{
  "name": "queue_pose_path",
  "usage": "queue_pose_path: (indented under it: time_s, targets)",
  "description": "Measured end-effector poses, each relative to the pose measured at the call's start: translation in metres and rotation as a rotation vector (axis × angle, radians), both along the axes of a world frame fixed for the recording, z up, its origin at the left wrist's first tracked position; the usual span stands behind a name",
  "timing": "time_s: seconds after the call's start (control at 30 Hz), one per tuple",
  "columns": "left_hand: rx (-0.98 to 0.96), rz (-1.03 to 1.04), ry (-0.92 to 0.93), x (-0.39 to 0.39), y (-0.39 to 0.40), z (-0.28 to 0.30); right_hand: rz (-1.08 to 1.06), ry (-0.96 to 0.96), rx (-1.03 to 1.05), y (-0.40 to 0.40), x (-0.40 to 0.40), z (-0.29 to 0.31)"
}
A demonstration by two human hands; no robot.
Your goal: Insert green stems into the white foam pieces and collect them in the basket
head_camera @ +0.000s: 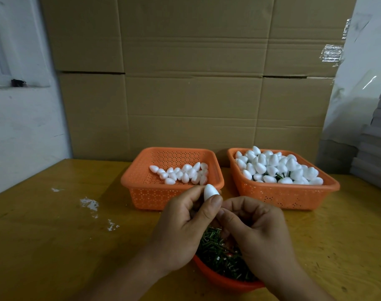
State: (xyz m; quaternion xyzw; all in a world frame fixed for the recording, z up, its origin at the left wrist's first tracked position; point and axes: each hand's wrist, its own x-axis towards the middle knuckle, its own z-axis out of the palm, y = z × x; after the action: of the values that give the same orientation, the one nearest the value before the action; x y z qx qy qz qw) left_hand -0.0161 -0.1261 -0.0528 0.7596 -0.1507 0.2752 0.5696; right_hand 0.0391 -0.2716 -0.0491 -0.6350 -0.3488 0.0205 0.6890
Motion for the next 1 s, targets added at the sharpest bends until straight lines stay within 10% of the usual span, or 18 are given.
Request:
queue_pose_path:
  time_s: [1.0]
  targets:
    - [0.194,0.154,0.032,0.002,0.001,-0.014,-0.998,-0.164,-0.311,-0.039,0.193,0.022]
